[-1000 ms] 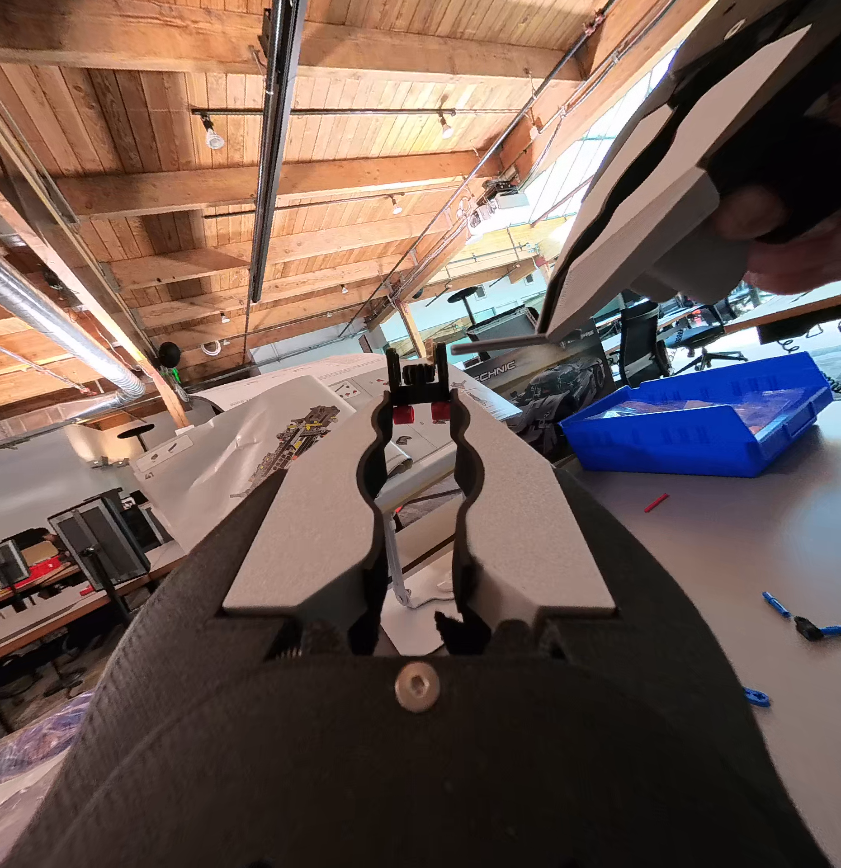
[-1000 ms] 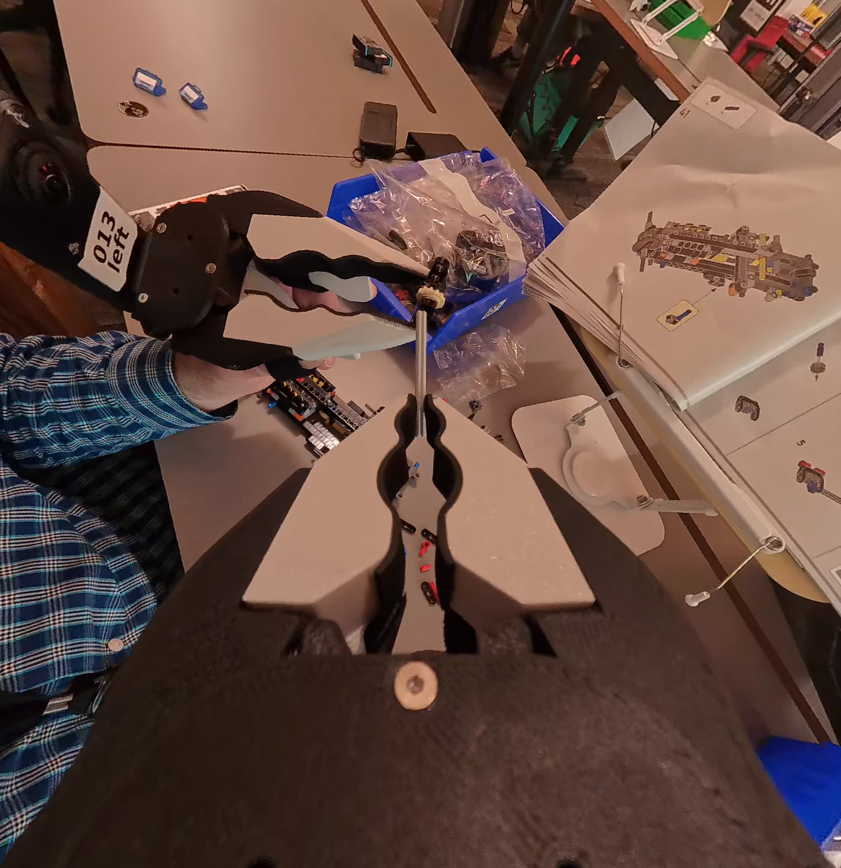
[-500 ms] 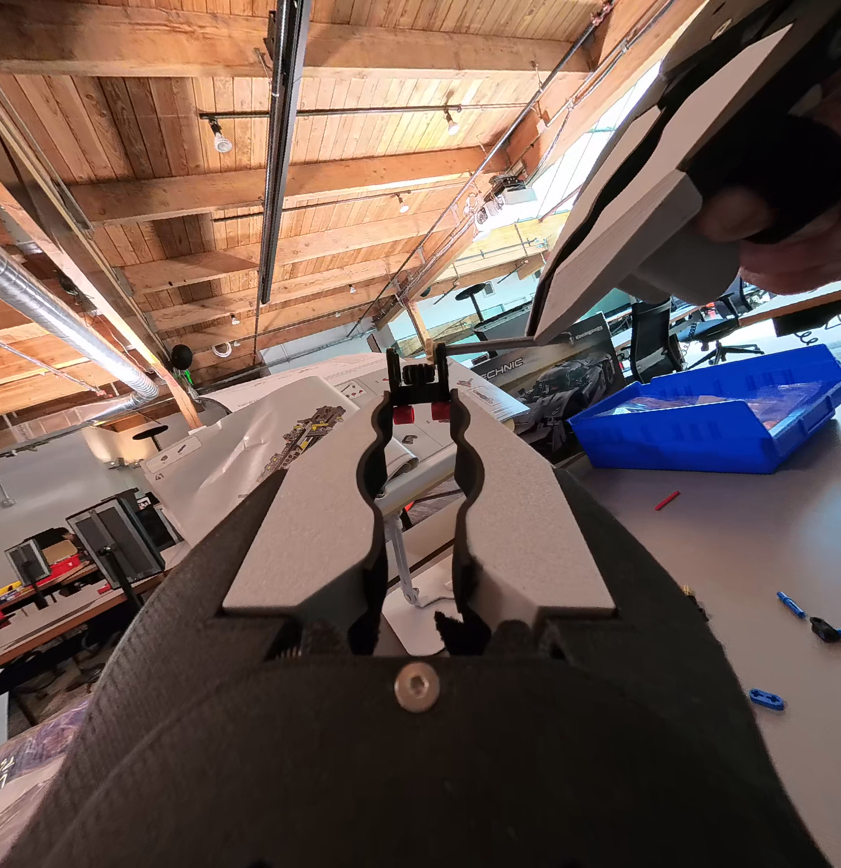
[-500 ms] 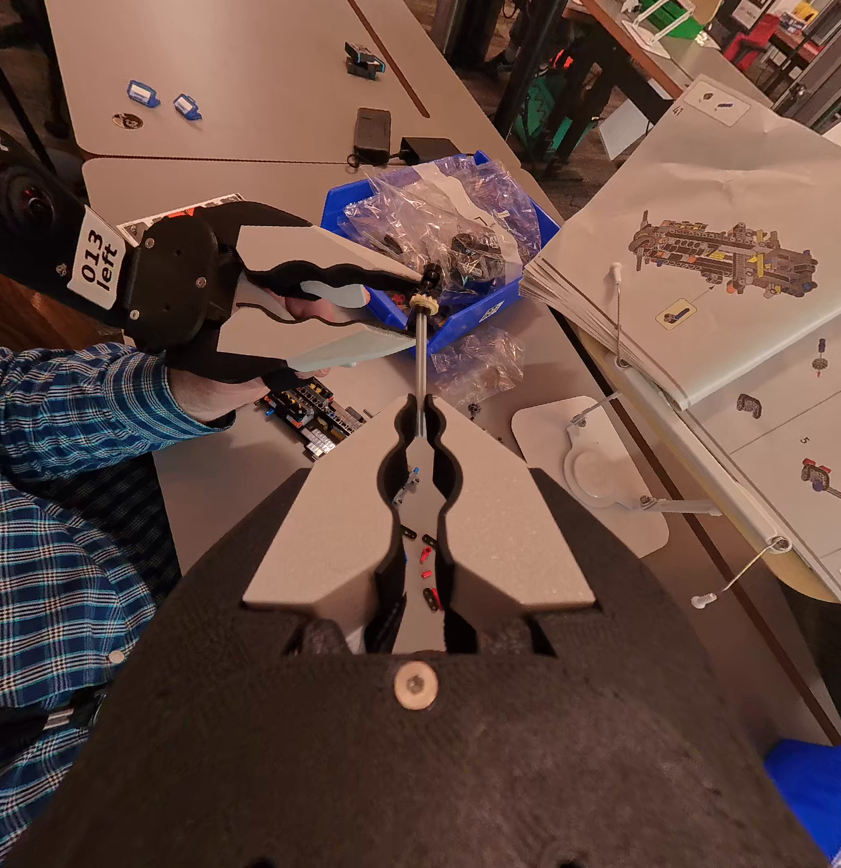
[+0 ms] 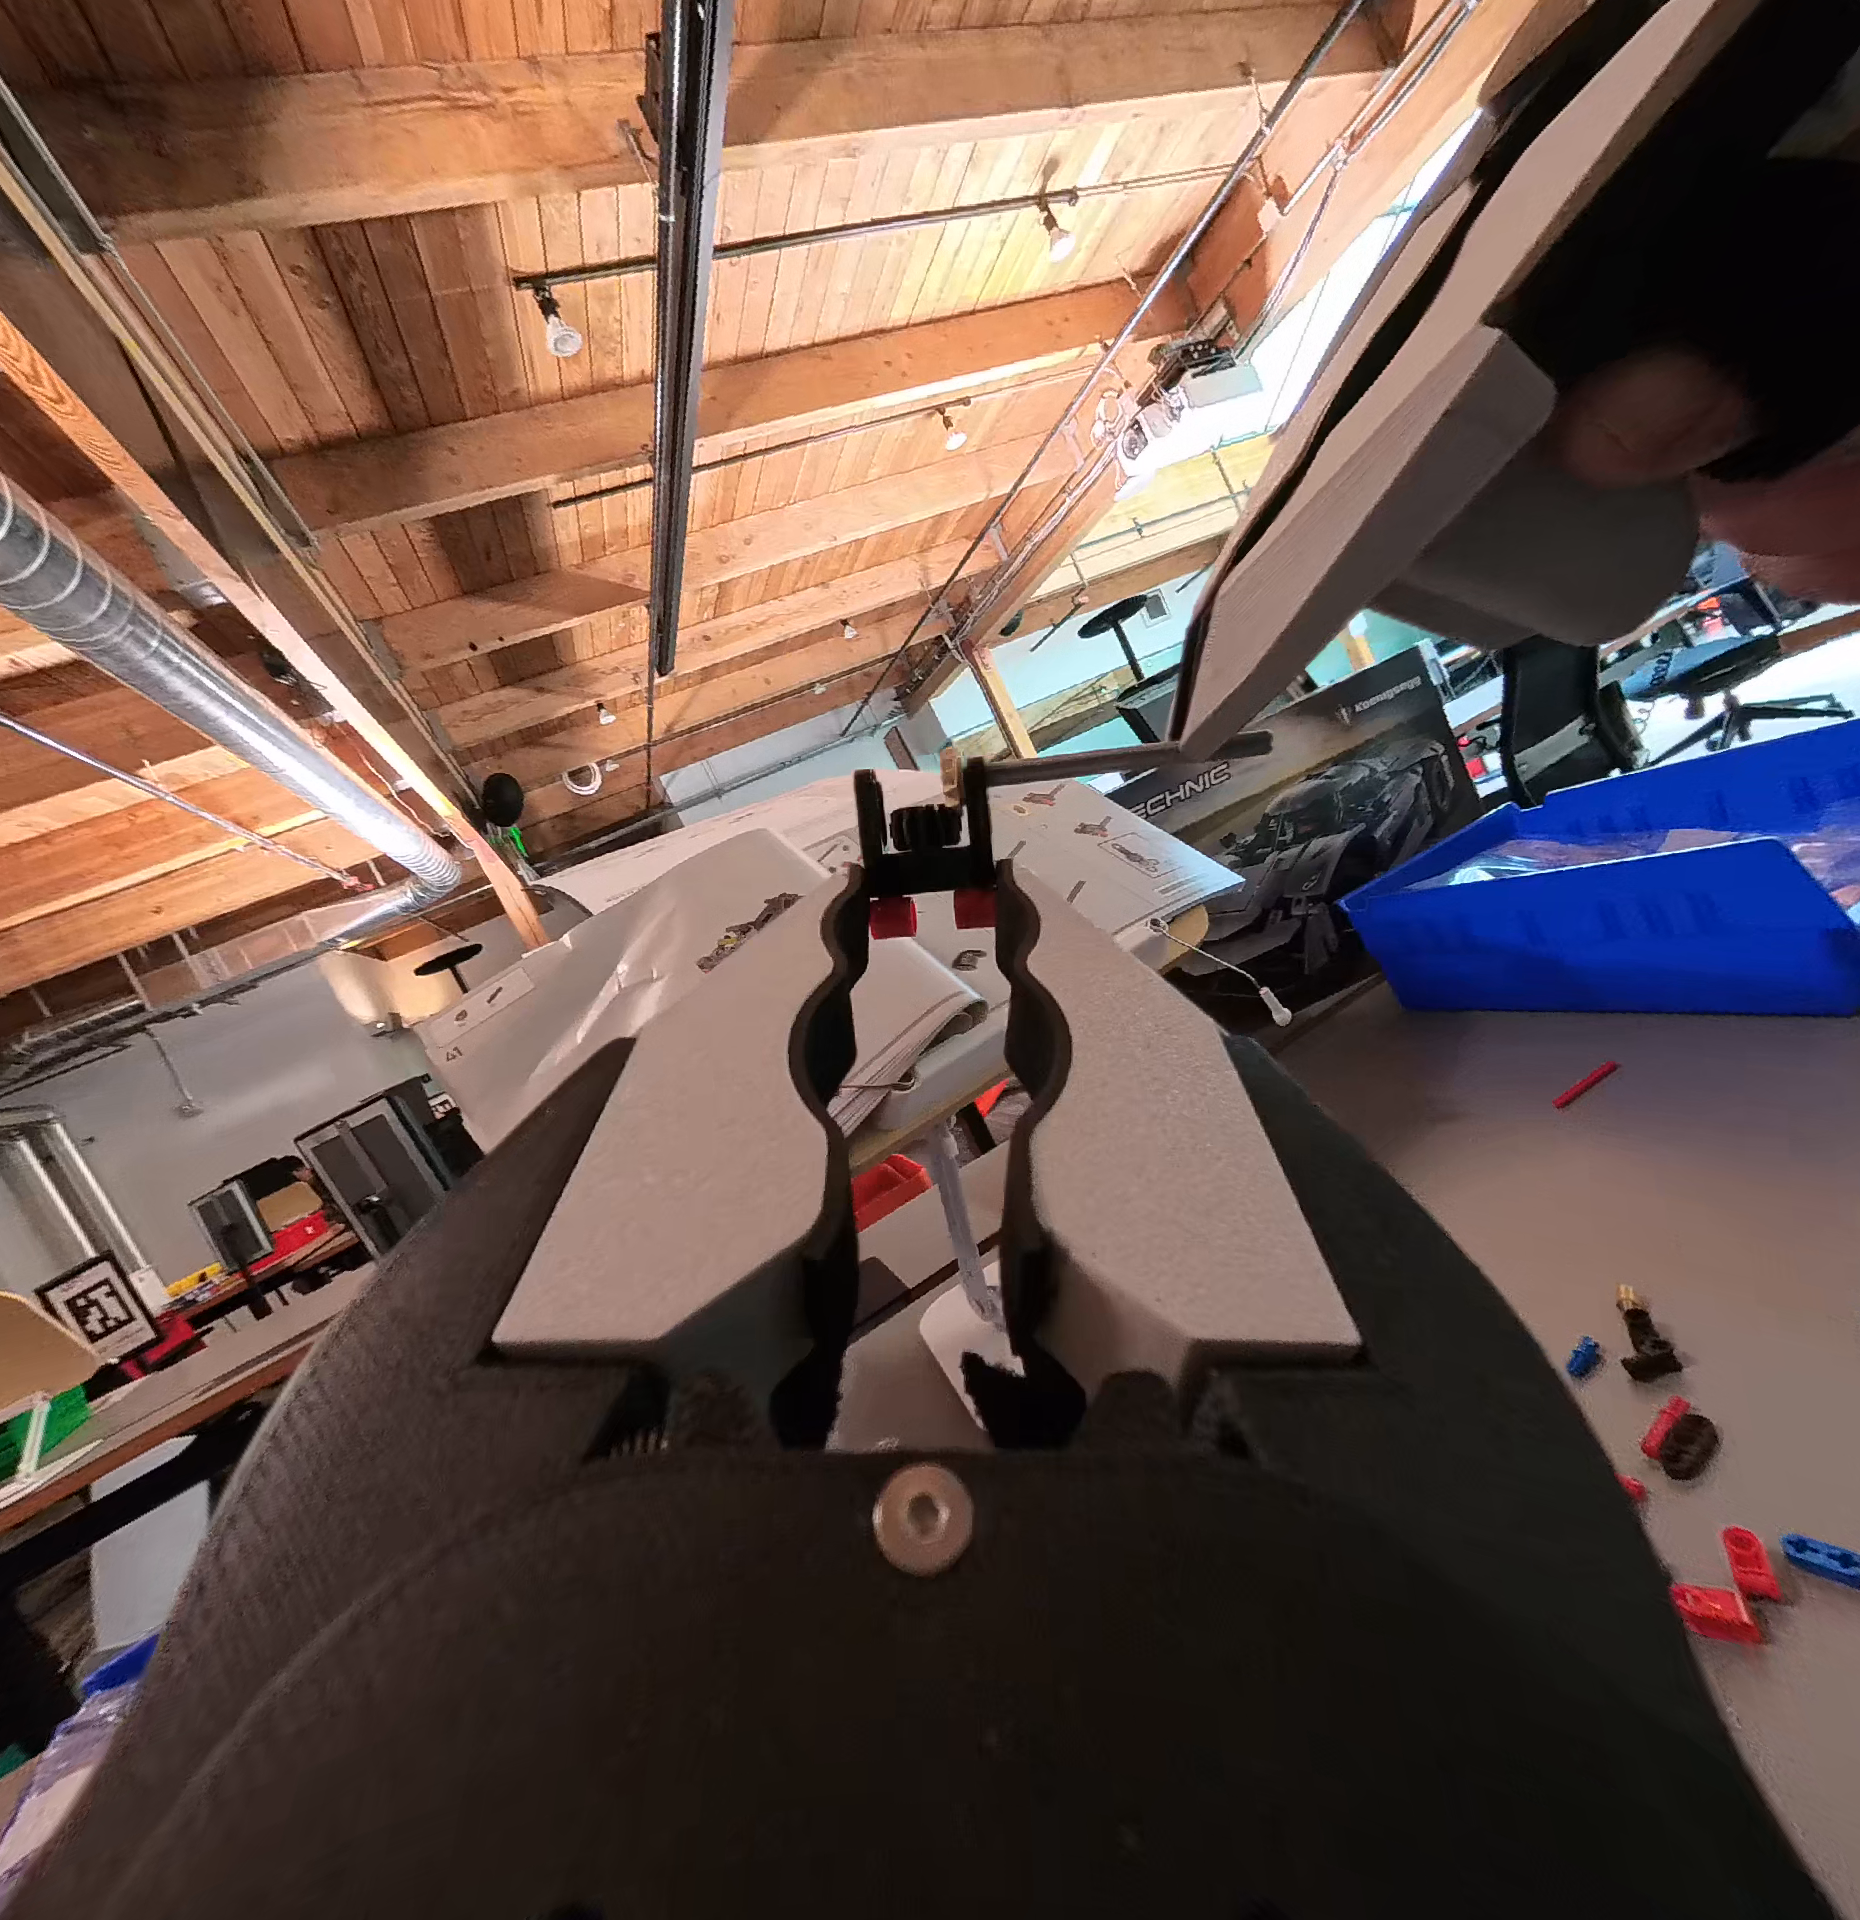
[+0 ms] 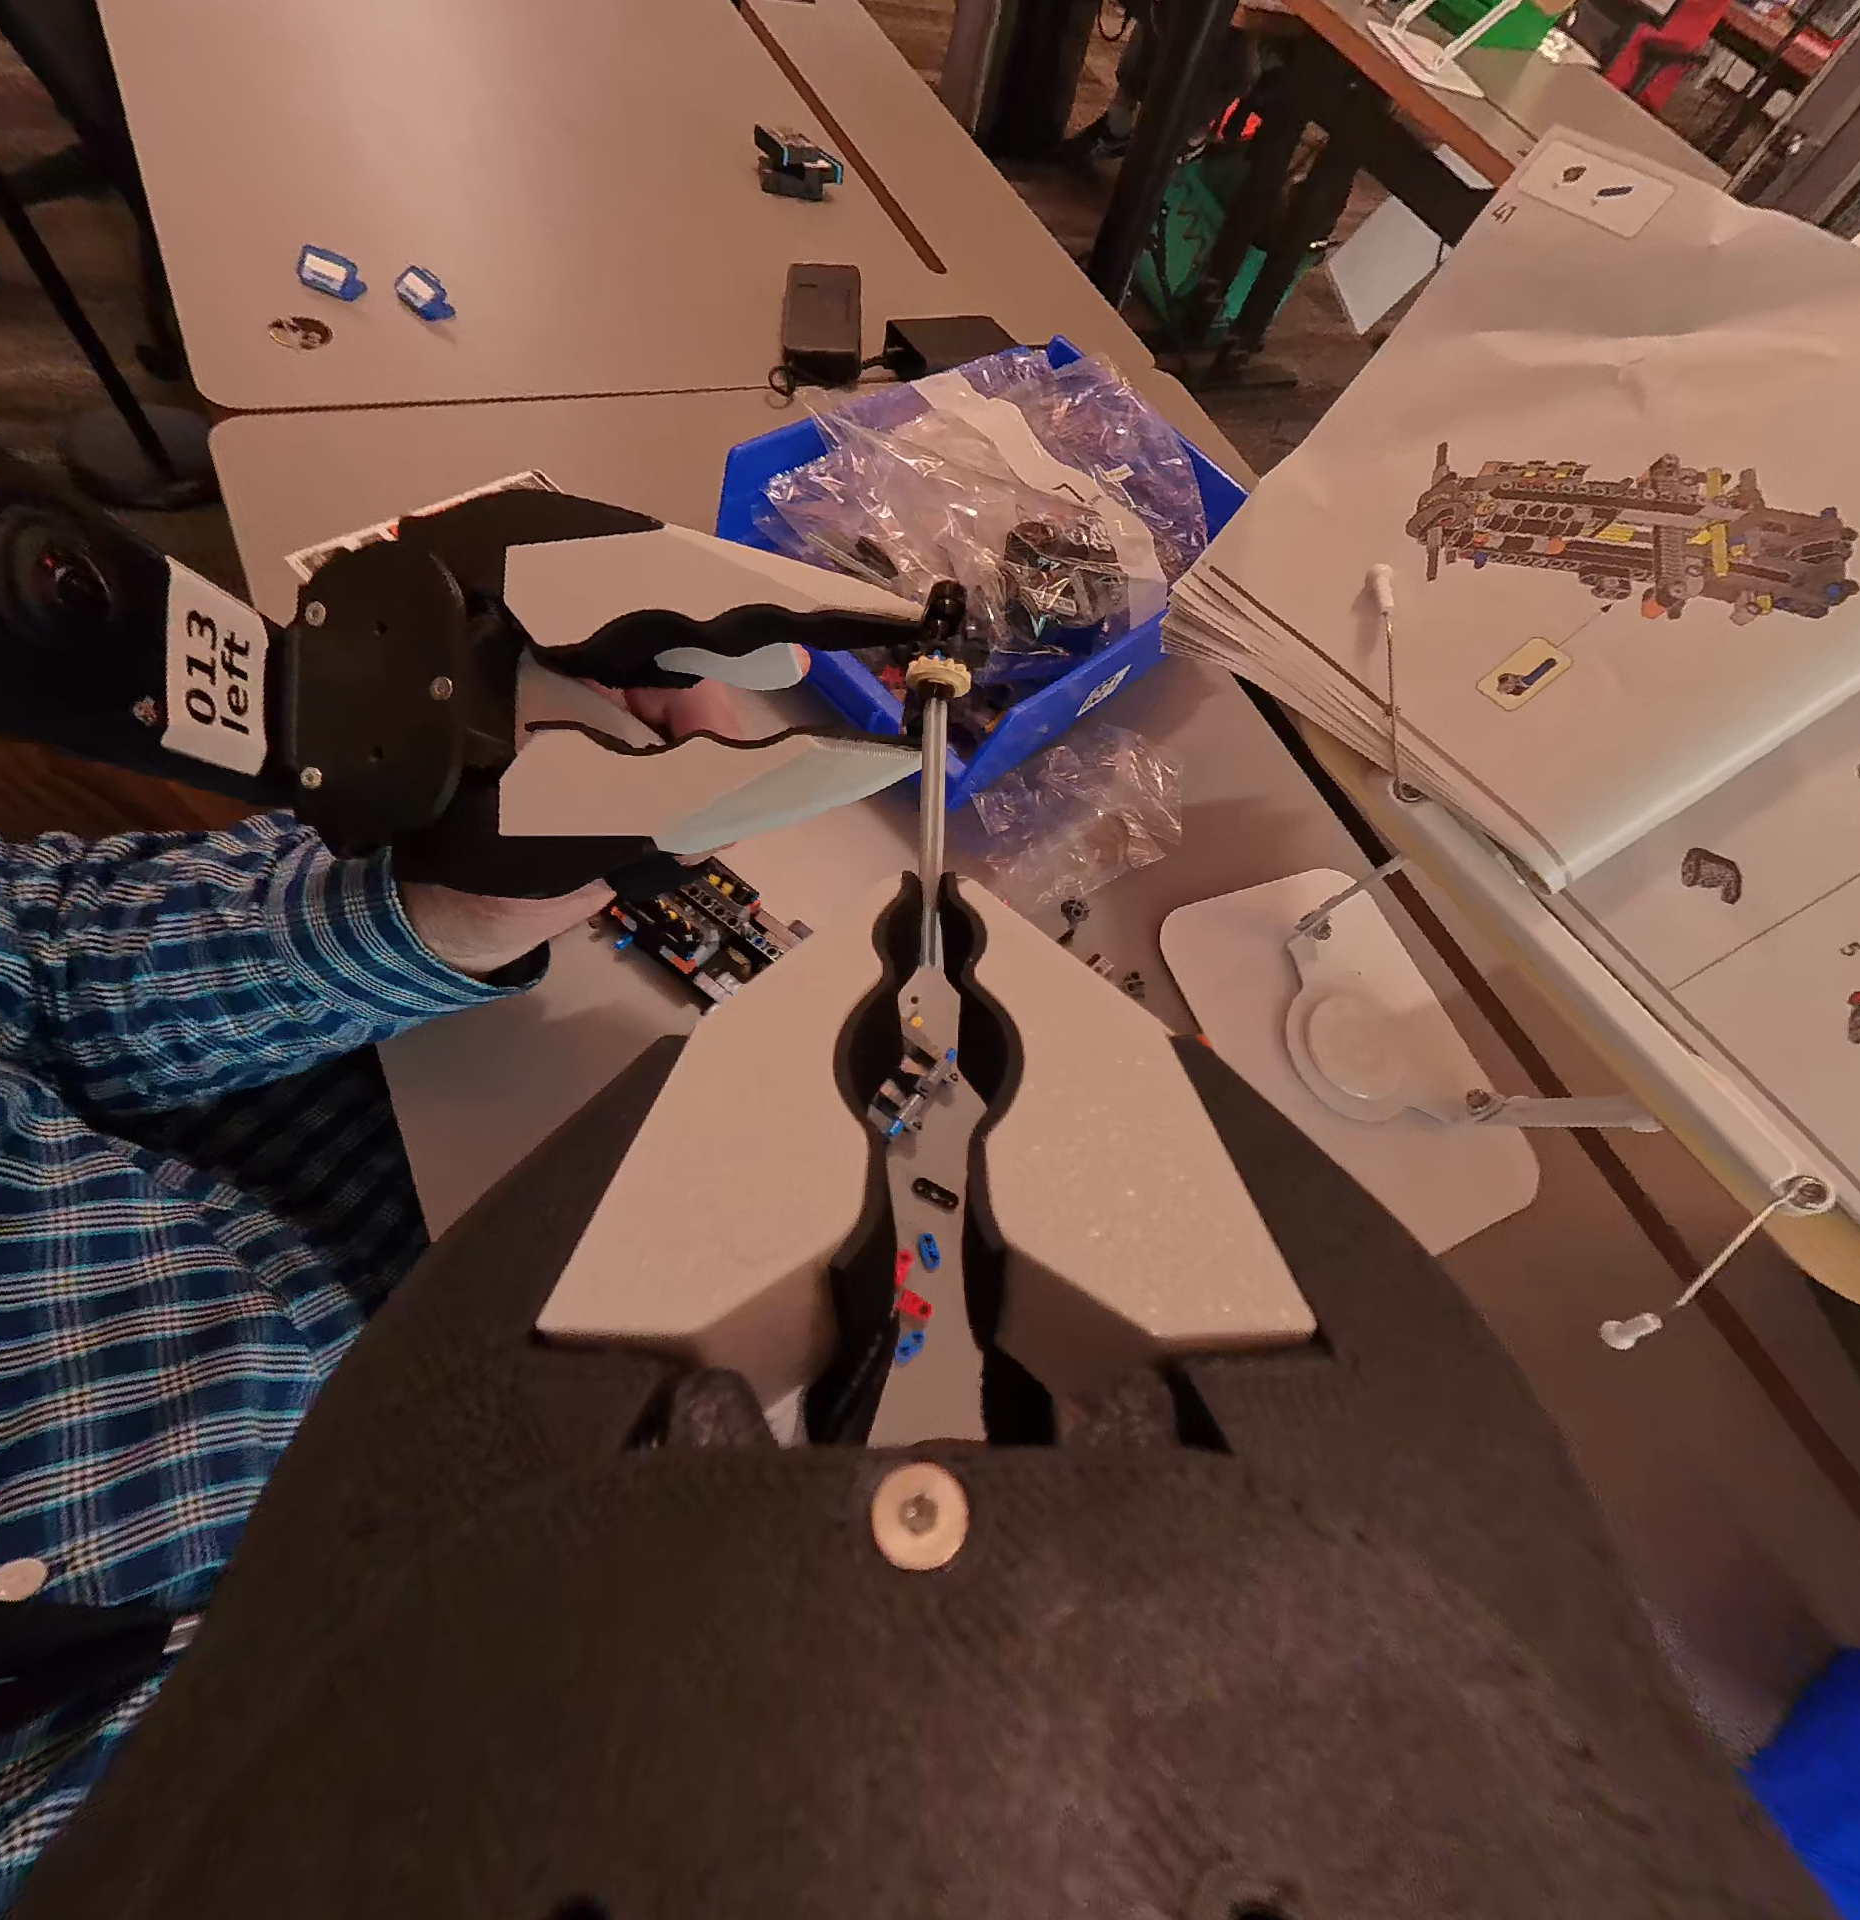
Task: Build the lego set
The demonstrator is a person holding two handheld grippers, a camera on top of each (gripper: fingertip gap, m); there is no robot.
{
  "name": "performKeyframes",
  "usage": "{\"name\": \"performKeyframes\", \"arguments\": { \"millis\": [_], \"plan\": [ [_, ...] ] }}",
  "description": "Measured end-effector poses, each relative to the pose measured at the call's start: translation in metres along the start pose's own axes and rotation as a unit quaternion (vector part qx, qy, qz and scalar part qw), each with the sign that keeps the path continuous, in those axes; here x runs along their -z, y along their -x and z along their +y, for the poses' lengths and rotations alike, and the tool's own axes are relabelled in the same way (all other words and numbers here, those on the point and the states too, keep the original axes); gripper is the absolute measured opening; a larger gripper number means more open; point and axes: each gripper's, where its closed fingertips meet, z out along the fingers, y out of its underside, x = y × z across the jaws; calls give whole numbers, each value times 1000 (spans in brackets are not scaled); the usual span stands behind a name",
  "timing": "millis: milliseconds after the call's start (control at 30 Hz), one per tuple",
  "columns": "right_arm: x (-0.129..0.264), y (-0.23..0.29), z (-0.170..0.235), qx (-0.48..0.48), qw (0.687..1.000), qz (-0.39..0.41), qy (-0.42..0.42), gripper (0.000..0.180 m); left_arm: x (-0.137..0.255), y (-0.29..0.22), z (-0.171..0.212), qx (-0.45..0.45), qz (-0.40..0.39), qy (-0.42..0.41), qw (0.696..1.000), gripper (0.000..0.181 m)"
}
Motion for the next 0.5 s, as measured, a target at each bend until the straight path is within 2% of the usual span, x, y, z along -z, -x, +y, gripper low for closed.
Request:
{"name": "performKeyframes", "arguments": {
  "millis": [500],
  "plan": [
    [0,4,-3,-28,999,-24,-10,0,2,2,-3,-17,-12,-6,1000,22]
  ]
}}
